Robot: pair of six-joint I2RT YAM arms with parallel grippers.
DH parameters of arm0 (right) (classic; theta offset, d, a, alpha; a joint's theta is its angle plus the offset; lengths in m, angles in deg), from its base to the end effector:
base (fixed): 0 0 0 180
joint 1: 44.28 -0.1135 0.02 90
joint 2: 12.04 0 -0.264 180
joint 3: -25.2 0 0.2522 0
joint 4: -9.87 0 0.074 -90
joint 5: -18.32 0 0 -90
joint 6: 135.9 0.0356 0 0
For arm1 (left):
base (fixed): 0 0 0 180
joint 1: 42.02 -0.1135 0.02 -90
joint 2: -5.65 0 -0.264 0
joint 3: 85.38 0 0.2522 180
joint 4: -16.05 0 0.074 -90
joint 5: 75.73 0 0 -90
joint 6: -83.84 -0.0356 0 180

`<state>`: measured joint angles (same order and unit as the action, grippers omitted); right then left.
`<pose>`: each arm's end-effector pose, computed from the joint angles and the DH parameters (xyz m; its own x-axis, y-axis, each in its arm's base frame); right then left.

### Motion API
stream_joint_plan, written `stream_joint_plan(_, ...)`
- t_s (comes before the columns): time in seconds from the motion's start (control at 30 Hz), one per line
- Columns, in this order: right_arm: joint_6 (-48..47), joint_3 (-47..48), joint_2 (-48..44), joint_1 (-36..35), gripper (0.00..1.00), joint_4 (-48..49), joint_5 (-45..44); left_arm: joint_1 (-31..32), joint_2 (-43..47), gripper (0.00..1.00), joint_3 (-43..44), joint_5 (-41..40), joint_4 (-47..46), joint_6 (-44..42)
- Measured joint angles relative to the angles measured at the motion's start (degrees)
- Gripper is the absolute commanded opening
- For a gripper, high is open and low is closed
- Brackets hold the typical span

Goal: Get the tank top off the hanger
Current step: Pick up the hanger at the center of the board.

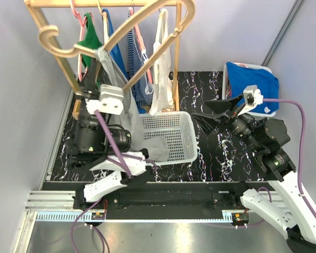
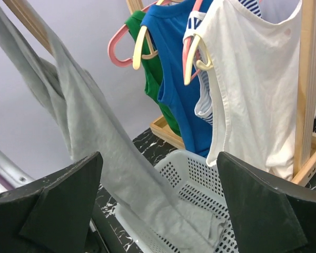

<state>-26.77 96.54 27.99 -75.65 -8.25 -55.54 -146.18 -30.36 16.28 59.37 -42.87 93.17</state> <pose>0.1132 0.0806 0.4391 -0.0555 0.3348 -0.9406 -0.7546 0.6028 0.2591 0.0601 -0.1352 0.5801 0.6110 0.4255 -0.6675 -0.1038 0.8790 0.4653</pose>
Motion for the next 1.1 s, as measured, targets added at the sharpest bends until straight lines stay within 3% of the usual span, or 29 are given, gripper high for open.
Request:
stream_joint_plan(0.2,0.57,3.54,2.40,-0.02,0.98,-0.22,0.74,-0.26,10.82,0.00,-9.90,5.01,-2.60,-3.65)
stream_joint_plan(0.3,0.31,4.83,3.28,-0.02,0.98,-1.27,0.52,-2.21,12.81,0.00,-6.88,3.76,-4.39,-1.64)
stream_joint_plan(0.37,0.04,5.49,3.50,-0.02,0.99,-2.25,0.42,-5.70,8.07,0.02,5.90,2.12,-5.40,2.80)
stream_joint_plan(0.47,-0.28,5.92,3.08,-0.02,0.99,-3.69,-0.24,-13.35,-6.93,0.08,37.88,-3.67,-5.77,8.44)
stream_joint_plan(0.53,-0.61,5.95,2.16,-0.04,1.00,-5.25,-0.87,-17.49,-20.28,0.09,62.60,-8.04,-5.29,10.36)
stream_joint_plan(0.57,-0.81,5.95,1.68,-0.04,1.00,-5.57,-1.27,-18.86,-24.04,0.02,67.36,-9.88,-6.86,10.86)
stream_joint_plan(0.63,-1.05,5.95,1.09,-0.04,1.00,-6.12,-1.81,-20.00,-25.51,0.00,62.73,-11.72,-9.51,11.85)
stream_joint_plan(0.7,-1.18,5.95,0.46,-0.04,1.00,-6.49,-2.16,-19.52,-26.62,0.05,59.54,-11.72,-7.74,12.79)
stream_joint_plan(0.8,-1.18,5.97,0.11,-0.04,1.00,-6.51,-2.56,-18.97,-39.10,0.03,75.01,-18.64,-5.79,13.53)
stream_joint_plan(0.87,-1.18,5.97,0.44,-0.04,1.00,-6.71,-3.21,-18.01,-42.84,0.03,80.15,-21.07,-6.25,13.73)
stream_joint_plan(1.1,-1.09,8.59,2.62,-0.04,0.99,-8.61,-3.63,-14.71,-38.77,0.04,82.36,-24.17,-6.62,14.16)
